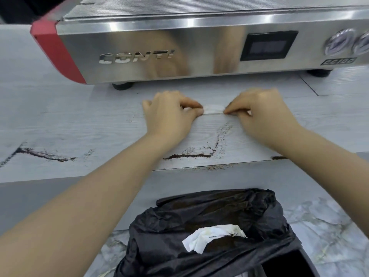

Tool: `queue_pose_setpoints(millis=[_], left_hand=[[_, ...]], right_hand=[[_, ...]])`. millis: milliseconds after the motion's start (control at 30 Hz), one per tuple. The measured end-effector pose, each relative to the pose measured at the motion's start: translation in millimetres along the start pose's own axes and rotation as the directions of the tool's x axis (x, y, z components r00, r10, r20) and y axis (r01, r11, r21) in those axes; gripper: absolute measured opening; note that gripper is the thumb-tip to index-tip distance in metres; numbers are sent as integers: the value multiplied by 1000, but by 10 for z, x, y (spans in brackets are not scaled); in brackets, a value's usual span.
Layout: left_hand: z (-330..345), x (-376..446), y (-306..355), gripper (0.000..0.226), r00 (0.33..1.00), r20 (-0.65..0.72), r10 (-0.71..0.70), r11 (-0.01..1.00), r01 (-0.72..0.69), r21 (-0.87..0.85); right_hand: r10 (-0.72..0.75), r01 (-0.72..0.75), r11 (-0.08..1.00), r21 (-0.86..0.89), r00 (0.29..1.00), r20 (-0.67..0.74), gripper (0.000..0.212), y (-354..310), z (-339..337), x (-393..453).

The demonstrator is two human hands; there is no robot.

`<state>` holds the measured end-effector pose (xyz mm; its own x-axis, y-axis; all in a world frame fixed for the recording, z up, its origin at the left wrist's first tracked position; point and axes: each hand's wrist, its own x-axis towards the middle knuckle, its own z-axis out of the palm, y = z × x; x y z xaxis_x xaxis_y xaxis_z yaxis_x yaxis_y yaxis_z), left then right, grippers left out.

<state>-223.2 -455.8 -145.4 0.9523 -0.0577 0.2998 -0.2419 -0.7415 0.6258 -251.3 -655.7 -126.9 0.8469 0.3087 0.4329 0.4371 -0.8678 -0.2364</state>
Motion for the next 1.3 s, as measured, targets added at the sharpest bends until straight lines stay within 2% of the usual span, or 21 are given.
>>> queue_pose_setpoints(millis=[133,233,367,433,567,700,867,1033,1133,1200,1300], left_hand=[[-171,-467,21,5,991,16,135,990,-135,-42],[-274,-684,62,4,982,50,182,981,-177,-84],[-252,-462,61,13,982,139,128,965,-91,-248],[-193,-237,65,15,990,110,89,955,-53,-291],[13,129,79,4,996,61,59,989,-50,-136],[57,149,22,3,990,90,107,990,-98,-103],[-193,-259,-56,23,967,155,204,967,-174,-186],[-454,-920,-38,8,953,155,261,960,-239,-143],[-509,-1270,-60,6,938,157,310,951,-307,-49],[-555,-1443,-78,7,941,103,322,947,-319,-43],[-693,-1400,-92,7,957,-28,289,953,-290,-88]], right_hand=[[-65,64,997,52,998,27,35,-163,-149,-412],[-84,78,993,92,995,56,37,-274,-253,-635],[-19,15,989,146,1000,24,28,-205,-324,-455],[30,-25,991,133,999,-38,21,-84,-273,-234],[87,-87,993,75,996,-5,25,190,-54,73],[23,-24,998,54,1000,3,32,198,25,-54],[-52,53,995,82,999,-15,34,-110,-38,-452],[-78,72,990,123,996,43,38,-455,-170,-903],[-102,88,986,145,991,92,40,-633,-198,-1177],[-97,81,983,167,991,87,41,-739,-201,-1294],[-73,76,972,222,997,-22,39,-801,-239,-1118]])
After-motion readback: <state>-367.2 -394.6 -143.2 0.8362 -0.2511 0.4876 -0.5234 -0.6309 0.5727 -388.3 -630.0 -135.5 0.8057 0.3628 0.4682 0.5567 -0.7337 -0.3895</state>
